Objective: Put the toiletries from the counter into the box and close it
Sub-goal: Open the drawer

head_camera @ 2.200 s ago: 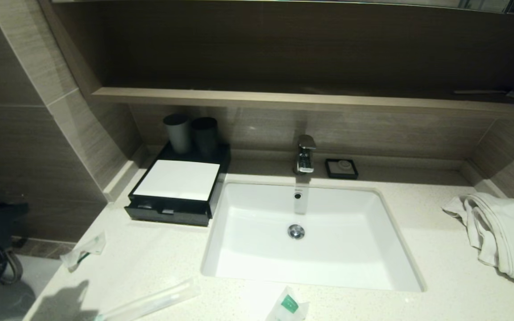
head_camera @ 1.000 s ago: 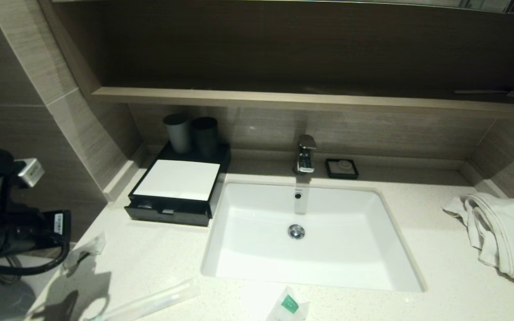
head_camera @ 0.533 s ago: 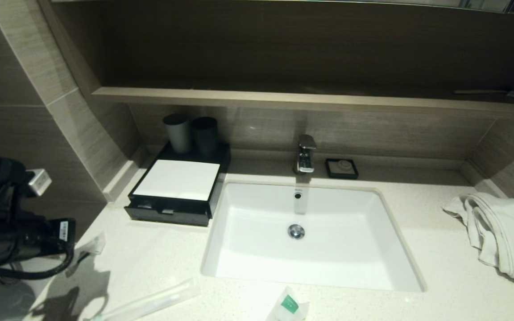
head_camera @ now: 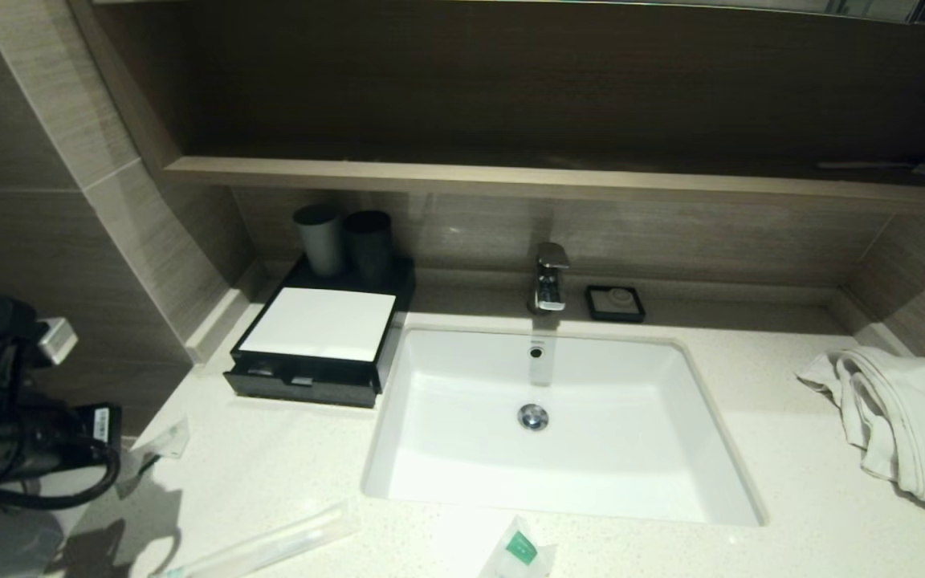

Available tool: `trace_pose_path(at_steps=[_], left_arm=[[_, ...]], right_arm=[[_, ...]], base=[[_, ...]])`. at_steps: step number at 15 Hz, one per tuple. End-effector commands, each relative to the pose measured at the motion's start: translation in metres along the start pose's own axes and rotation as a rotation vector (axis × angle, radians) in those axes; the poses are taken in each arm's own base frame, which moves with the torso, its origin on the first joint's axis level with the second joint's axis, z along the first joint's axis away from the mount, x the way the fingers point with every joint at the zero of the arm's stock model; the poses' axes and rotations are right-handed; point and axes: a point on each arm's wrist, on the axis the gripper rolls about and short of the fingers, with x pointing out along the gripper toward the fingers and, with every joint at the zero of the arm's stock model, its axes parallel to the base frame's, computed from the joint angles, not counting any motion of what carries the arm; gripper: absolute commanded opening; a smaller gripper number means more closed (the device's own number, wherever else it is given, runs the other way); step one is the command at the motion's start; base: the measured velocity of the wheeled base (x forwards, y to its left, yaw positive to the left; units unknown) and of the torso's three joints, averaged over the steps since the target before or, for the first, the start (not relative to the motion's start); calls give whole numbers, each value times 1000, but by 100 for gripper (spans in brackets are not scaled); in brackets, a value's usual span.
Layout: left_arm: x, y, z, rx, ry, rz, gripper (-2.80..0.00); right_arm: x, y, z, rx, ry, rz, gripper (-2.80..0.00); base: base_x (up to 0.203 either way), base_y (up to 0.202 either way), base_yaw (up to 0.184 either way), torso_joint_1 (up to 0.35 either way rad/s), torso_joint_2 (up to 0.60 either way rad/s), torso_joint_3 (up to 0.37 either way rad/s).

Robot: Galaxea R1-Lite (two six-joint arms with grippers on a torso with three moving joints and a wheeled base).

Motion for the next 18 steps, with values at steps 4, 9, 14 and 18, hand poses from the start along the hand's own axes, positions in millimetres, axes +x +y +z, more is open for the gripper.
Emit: trace_pose_path(at_steps=[4,9,14,18], left_arm=[[23,4,0,-17,45,20,-280],[26,-7,6,5,-22,-61,-280],[19,-40,19,85,-72,-195,-280],[29,-71,19,154,-51,-269,-280]], right_arm=[[0,0,0,0,0,1,-280],[0,0,0,0,0,1,-280],[0,0,0,0,0,1,-280],[0,0,0,0,0,1,-280]], base=[[0,0,0,0,0,0],[0,0,0,0,0,0],[0,0,0,0,0,0],[0,0,0,0,0,0]])
